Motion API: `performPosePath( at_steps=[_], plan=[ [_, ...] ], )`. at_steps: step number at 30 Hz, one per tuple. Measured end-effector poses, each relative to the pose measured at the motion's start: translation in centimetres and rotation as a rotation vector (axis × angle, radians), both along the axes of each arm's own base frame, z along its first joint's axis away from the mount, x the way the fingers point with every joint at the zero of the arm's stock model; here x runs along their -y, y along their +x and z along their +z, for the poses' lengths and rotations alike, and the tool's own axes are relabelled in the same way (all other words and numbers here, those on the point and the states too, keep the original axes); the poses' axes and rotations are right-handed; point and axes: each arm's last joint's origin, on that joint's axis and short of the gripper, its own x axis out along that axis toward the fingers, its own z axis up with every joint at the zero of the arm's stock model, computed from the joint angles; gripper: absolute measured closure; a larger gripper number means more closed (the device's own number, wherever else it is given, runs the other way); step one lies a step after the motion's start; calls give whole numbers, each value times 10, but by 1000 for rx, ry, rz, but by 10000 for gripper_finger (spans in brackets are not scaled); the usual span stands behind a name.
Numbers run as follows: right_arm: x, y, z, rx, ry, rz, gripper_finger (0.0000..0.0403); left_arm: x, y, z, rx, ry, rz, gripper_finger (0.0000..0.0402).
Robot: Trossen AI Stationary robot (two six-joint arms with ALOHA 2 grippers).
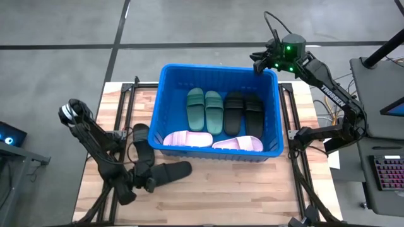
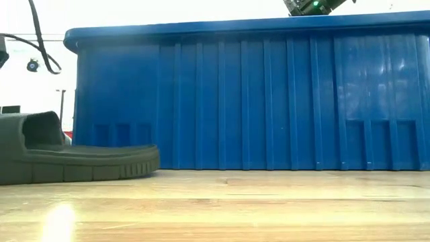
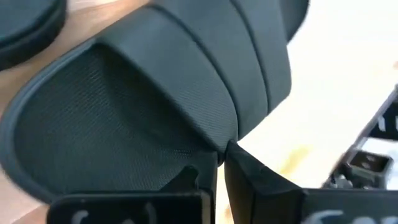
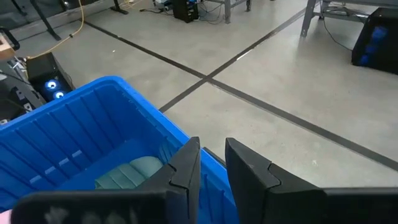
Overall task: Pick and place slides into bin
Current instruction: Put the black slide into the blue container
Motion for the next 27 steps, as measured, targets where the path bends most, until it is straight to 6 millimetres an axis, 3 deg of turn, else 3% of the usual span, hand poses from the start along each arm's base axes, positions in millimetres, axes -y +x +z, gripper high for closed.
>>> performPosePath(
  at_steps=[6, 17, 27],
  plan=[
    [0, 0, 0, 0, 0, 0, 330, -4, -4, 21, 70, 2, -117, 401],
    [0, 0, 0, 0, 0, 0, 337, -22, -17, 78, 296, -41, -364, 401],
    [0, 0, 0, 17, 20, -10, 329, -34, -30, 97, 327, -158, -520, 401]
  ],
)
